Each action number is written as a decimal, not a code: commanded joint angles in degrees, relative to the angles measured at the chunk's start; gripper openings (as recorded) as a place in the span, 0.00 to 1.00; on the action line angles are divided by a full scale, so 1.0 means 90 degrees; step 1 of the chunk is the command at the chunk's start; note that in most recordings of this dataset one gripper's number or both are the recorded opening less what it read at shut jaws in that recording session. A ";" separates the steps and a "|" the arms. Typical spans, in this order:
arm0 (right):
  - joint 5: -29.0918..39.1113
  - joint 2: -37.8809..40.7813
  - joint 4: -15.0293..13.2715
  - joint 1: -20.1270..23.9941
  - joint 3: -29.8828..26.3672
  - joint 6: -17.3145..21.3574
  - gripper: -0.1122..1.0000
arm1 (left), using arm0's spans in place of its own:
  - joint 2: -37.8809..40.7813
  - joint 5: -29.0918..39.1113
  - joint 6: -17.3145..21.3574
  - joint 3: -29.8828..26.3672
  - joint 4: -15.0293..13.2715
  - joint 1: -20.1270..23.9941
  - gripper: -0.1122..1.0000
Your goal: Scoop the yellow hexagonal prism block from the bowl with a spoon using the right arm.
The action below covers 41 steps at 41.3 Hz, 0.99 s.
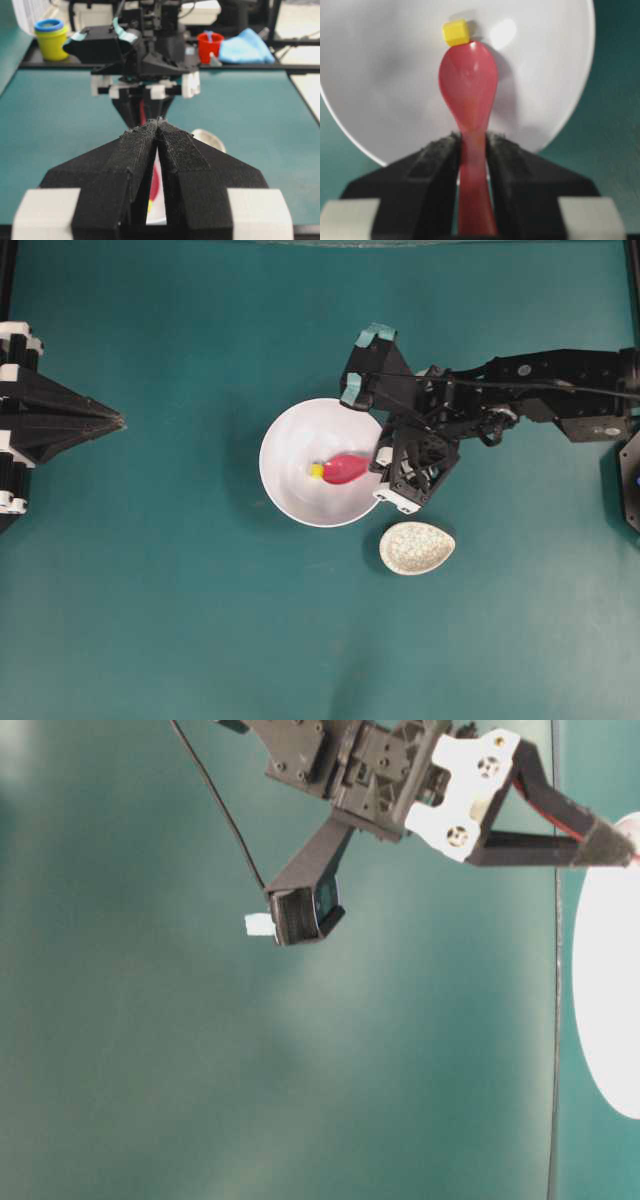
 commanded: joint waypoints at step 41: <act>-0.1953 0.0059 -0.0146 0.0020 0.0049 -0.0059 0.33 | 0.0020 -0.0029 -0.0020 -0.0156 0.0020 0.0010 0.16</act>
